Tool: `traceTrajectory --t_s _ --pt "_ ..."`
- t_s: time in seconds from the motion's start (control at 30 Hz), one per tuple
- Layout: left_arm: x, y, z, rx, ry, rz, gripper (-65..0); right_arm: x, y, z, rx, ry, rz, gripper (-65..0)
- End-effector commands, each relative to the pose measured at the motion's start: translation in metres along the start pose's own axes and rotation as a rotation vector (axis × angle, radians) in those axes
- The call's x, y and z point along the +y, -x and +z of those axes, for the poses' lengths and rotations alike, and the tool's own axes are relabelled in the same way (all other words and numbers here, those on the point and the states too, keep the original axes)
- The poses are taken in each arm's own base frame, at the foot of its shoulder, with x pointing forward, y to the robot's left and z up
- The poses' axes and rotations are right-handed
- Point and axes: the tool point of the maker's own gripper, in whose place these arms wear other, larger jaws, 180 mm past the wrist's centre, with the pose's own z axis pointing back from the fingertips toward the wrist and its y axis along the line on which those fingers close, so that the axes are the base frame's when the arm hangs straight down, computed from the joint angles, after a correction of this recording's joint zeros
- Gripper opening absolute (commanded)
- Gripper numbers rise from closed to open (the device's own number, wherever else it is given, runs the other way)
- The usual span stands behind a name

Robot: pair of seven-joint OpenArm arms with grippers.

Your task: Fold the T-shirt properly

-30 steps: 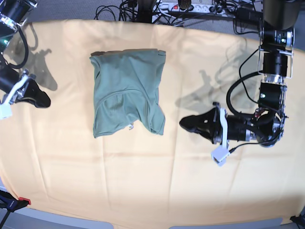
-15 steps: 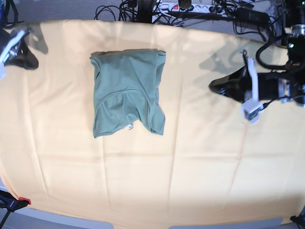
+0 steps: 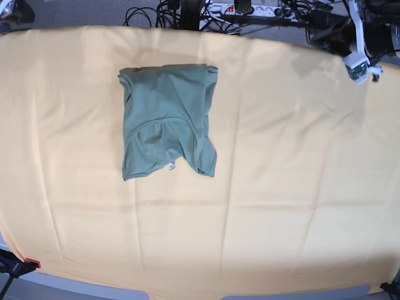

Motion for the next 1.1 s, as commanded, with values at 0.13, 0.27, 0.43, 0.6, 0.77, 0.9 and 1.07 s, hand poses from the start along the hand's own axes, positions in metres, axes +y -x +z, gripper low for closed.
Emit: traceTrajectory --t_s 0.13,0.27,0.43,0.6,0.77,0.9,1.07 --pt "-0.043 0.044 -0.002 0.098 0.113 0.185 -65.0 0.014 0.049 0.016 0.121 -0.012 -0.120 -65.0" --pt "-0.083 0.075 -0.001 0.153 0.196 0.362 -65.0 0.023 0.091 0.017 0.221 -0.069 -0.245 -65.0" --pt "-0.094 0.099 -0.005 0.127 0.212 0.510 -65.0 0.050 0.147 -0.003 0.337 -0.221 -0.445 -65.0" --pt "-0.121 0.136 -0.025 0.145 0.348 0.706 -65.0 0.078 0.192 -0.031 0.424 -0.361 -0.622 -65.0" --pt "-0.146 0.193 -0.053 0.283 0.426 0.841 -65.0 0.098 0.229 -0.063 0.562 -0.423 -0.661 -65.0" --pt "-0.133 0.220 -0.089 0.305 0.396 0.917 -65.0 0.103 0.249 -0.091 0.634 -0.409 -0.632 -65.0" --pt "-0.115 0.251 -0.130 0.367 0.355 0.927 -65.0 0.098 0.258 -0.135 0.616 -0.342 -0.549 -65.0"
